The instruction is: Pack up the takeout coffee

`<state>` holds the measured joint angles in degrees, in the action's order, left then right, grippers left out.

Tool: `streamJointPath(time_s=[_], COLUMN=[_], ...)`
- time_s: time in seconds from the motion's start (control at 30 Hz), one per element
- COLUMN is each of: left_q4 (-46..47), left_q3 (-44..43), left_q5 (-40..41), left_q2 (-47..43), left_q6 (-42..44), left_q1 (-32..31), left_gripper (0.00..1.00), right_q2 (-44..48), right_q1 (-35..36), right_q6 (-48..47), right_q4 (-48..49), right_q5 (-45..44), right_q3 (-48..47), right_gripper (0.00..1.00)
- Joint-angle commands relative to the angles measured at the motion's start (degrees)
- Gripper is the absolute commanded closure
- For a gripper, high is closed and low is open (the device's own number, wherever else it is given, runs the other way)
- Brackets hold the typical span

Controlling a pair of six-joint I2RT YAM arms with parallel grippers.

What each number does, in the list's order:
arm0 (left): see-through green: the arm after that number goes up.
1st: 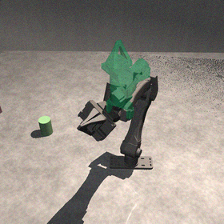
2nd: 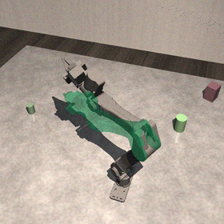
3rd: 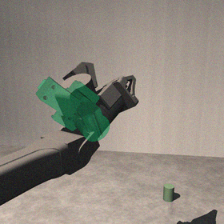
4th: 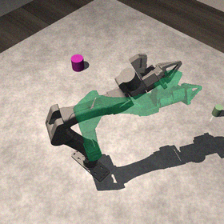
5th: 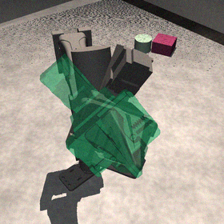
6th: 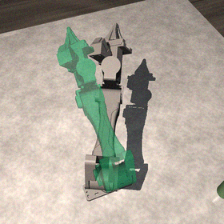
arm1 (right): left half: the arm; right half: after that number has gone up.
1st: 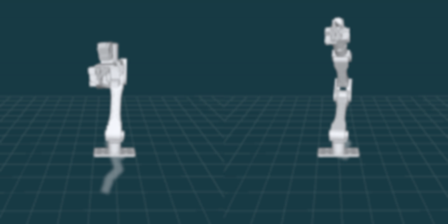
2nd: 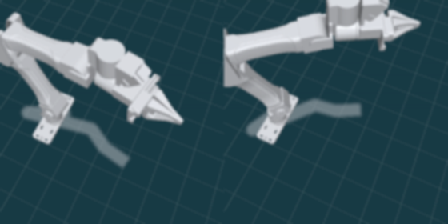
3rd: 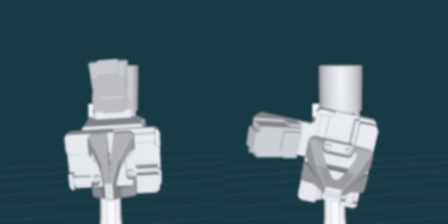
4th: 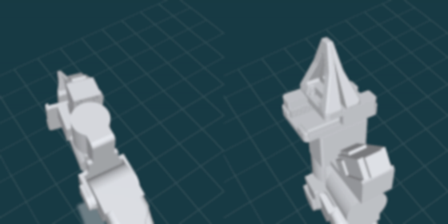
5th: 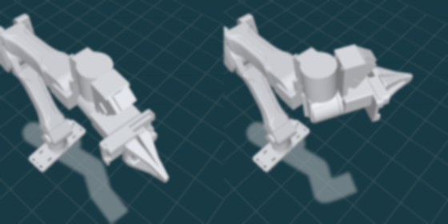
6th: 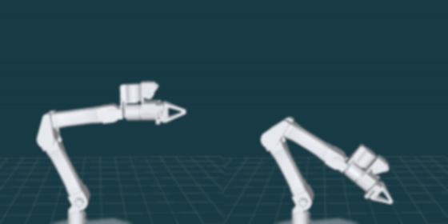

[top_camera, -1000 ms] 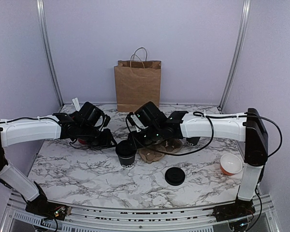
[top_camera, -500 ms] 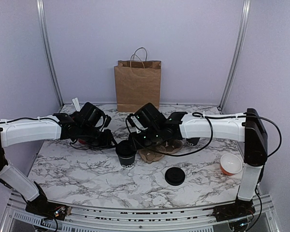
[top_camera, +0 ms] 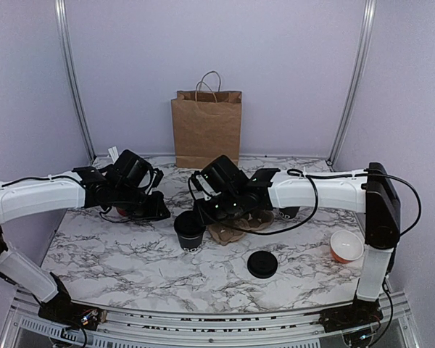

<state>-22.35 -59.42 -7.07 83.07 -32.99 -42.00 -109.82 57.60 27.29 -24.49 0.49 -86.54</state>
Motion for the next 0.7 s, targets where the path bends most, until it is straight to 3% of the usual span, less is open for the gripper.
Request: streamJointPath(time_s=[0.0, 0.43, 0.67], left_q4=[-0.58, 5.70, 9.38], left_q3=[-2.95, -1.64, 0.66], left_q5=[-2.55, -9.63, -13.35], left_q2=[-3.54, -3.34, -3.09], left_q6=[0.75, -1.07, -1.99], left_q1=[0.07, 0.18, 0.59], left_gripper=[0.94, 0.99, 0.99], right_q2=[-1.19, 1.02, 3.77], right_q1=[0.49, 0.59, 0.08], right_q6=[0.14, 0.13, 1.67], right_q4=[-1.35, -1.57, -1.71], right_q5=[-0.49, -1.35, -2.18], right_q3=[-2.09, -4.26, 0.28], right_gripper=[0.70, 0.67, 0.67])
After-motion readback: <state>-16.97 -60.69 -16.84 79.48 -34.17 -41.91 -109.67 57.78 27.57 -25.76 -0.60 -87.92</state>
